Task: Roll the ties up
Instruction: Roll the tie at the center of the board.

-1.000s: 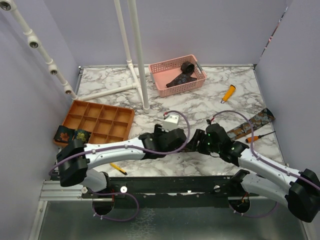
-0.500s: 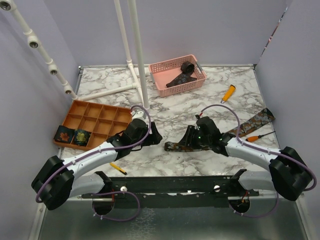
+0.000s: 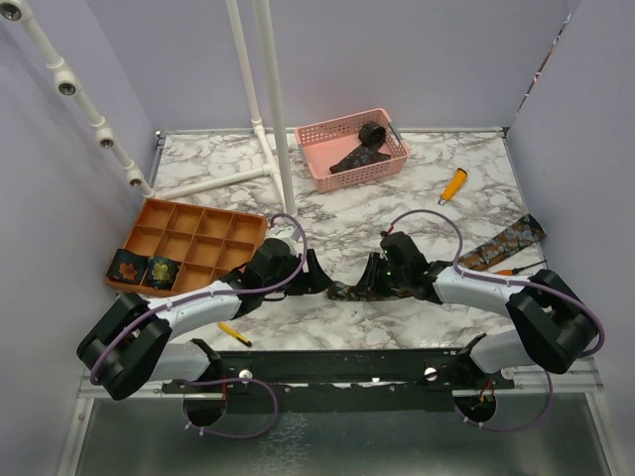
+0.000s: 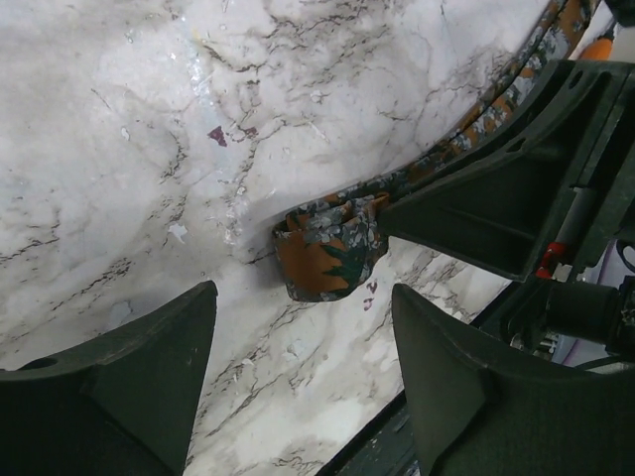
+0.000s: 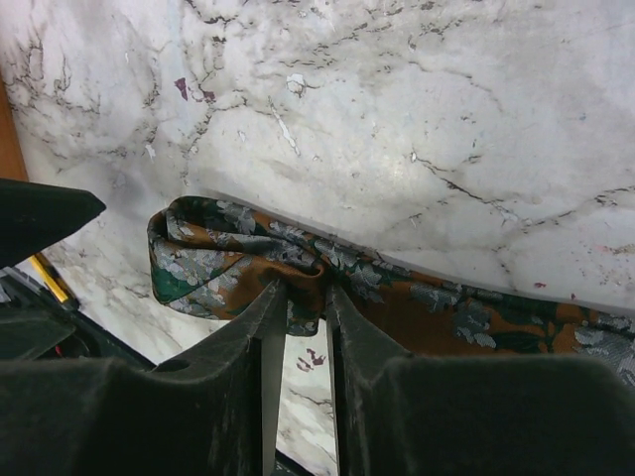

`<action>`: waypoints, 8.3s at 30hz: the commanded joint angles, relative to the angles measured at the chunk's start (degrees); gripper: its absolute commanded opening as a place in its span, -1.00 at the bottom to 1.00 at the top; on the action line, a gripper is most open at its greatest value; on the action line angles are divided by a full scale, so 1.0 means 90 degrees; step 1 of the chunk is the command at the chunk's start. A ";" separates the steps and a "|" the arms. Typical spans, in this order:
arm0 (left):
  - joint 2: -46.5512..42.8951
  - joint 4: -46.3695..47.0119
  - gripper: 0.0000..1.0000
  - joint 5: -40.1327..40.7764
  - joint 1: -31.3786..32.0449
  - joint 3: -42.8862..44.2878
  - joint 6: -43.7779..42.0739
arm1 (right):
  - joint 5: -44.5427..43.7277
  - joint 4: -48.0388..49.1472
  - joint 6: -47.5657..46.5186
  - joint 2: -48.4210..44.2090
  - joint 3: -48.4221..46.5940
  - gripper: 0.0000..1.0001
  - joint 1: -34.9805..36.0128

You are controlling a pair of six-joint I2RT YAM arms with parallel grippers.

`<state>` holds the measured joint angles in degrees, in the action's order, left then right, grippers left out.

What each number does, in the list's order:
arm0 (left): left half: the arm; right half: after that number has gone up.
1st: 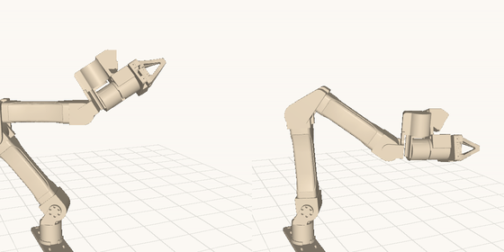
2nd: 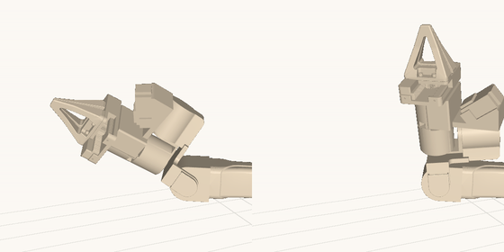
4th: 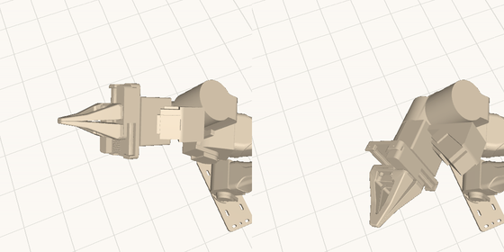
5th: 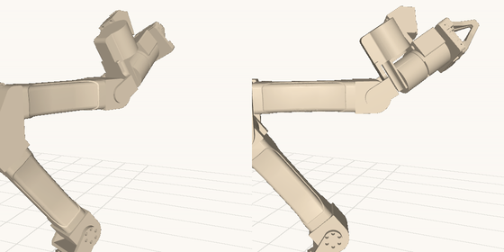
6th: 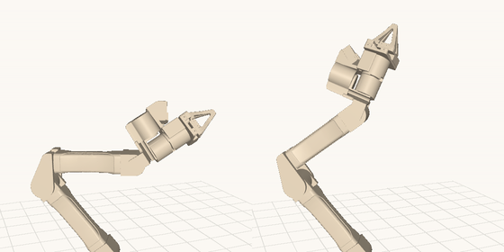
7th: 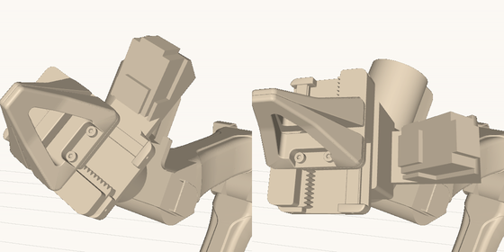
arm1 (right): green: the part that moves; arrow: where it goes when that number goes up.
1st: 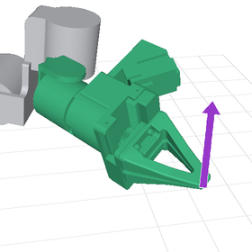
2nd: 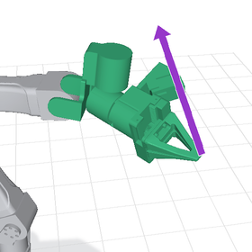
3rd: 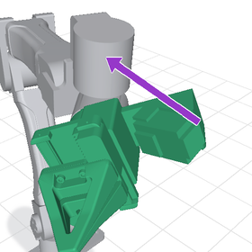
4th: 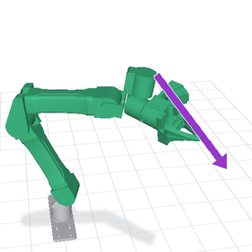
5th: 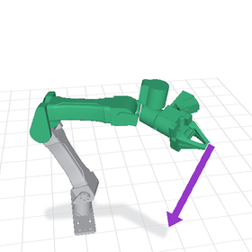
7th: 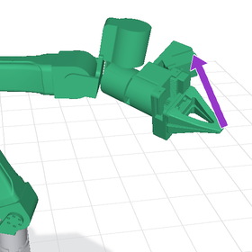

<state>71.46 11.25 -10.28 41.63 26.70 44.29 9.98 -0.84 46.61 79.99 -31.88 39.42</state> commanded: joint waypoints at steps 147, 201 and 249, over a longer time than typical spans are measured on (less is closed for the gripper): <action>0.0317 -0.5019 -1.00 0.3446 0.0811 0.2429 -0.0498 | 0.0974 0.1866 0.1942 0.3809 -0.2257 -0.81 0.1325; 0.2291 -0.4741 -0.66 0.4162 0.2403 0.2710 -0.0051 | -0.1960 0.0114 0.2037 -0.0282 0.0288 -0.47 0.1111; -0.1802 -0.3249 0.66 0.2172 0.0258 0.0175 0.0066 | -0.0417 -0.0131 0.0162 0.1583 -0.1551 -0.21 0.1500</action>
<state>54.78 -21.43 12.86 44.38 29.28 45.60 8.67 1.06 48.53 93.17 -46.37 52.56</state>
